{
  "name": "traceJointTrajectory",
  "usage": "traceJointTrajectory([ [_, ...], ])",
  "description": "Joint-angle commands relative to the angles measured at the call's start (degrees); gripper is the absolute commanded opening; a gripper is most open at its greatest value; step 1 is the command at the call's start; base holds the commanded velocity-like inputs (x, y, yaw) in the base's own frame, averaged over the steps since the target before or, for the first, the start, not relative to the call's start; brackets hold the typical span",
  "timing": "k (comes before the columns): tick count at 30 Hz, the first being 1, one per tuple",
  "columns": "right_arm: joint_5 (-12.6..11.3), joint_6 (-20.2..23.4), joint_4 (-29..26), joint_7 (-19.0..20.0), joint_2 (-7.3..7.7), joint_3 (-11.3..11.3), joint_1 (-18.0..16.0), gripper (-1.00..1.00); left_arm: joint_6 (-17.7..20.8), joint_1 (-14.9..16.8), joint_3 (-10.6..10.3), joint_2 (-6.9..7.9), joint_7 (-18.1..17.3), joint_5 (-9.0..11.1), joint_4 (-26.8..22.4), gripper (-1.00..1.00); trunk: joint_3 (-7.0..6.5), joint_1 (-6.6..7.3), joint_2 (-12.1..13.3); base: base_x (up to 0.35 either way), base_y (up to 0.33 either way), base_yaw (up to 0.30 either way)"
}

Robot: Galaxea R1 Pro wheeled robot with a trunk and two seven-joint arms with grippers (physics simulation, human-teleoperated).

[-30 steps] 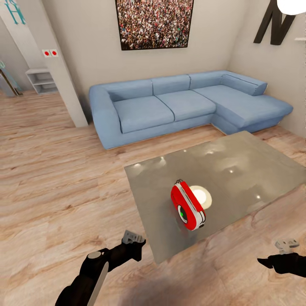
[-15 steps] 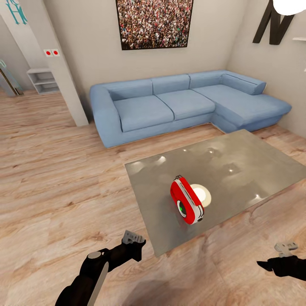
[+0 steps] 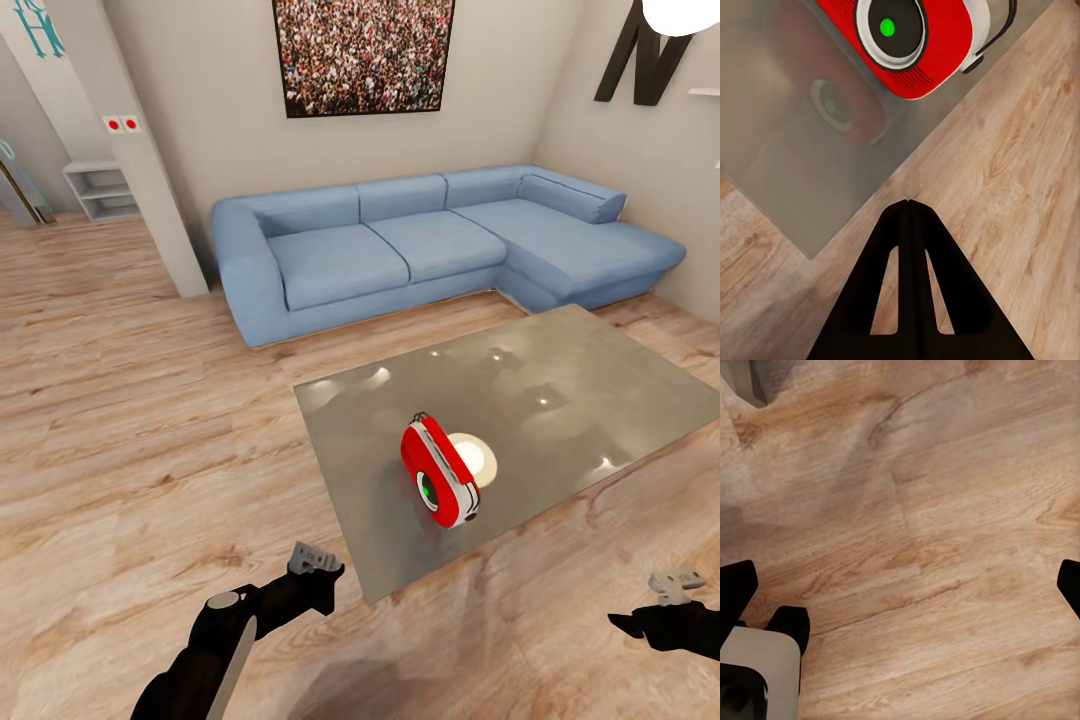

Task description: Turn on the radio receiver that's on the table in the living room.

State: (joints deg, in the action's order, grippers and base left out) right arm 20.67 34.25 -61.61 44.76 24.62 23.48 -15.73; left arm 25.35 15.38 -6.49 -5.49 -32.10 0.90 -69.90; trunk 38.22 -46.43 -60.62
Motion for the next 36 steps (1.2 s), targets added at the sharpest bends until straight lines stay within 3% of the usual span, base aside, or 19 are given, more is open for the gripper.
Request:
traceJointTrajectory([
  [1,0.0,0.0,0.0,0.0,0.00,0.0,0.0,1.00,0.0,0.0,0.0,-0.01,0.0,0.0,0.0,-1.00,0.00,0.00,0.0,0.000,0.000,0.000],
  [10,-0.1,-1.4,0.0,0.0,-0.24,0.0,0.0,1.00,0.1,0.0,0.0,-0.05,0.0,0.2,0.1,-1.00,-0.16,0.00,0.0,0.000,0.000,0.000],
  [17,-0.1,-1.8,-0.1,-0.1,-0.98,0.5,0.0,1.00,0.1,0.0,0.2,0.05,0.0,0.9,0.2,-1.00,-0.73,0.00,0.0,0.000,0.000,0.000],
  [32,0.0,-1.8,0.1,-0.2,-1.07,1.0,0.0,1.00,0.2,0.0,0.2,0.26,0.0,1.7,1.7,-1.00,-2.07,0.00,0.0,0.000,0.000,0.000],
  [36,0.0,-2.0,1.9,-0.4,-1.02,1.0,0.0,1.00,0.2,0.0,0.2,2.00,0.0,1.8,3.0,-1.00,-2.43,0.00,0.0,0.000,0.000,0.000],
])
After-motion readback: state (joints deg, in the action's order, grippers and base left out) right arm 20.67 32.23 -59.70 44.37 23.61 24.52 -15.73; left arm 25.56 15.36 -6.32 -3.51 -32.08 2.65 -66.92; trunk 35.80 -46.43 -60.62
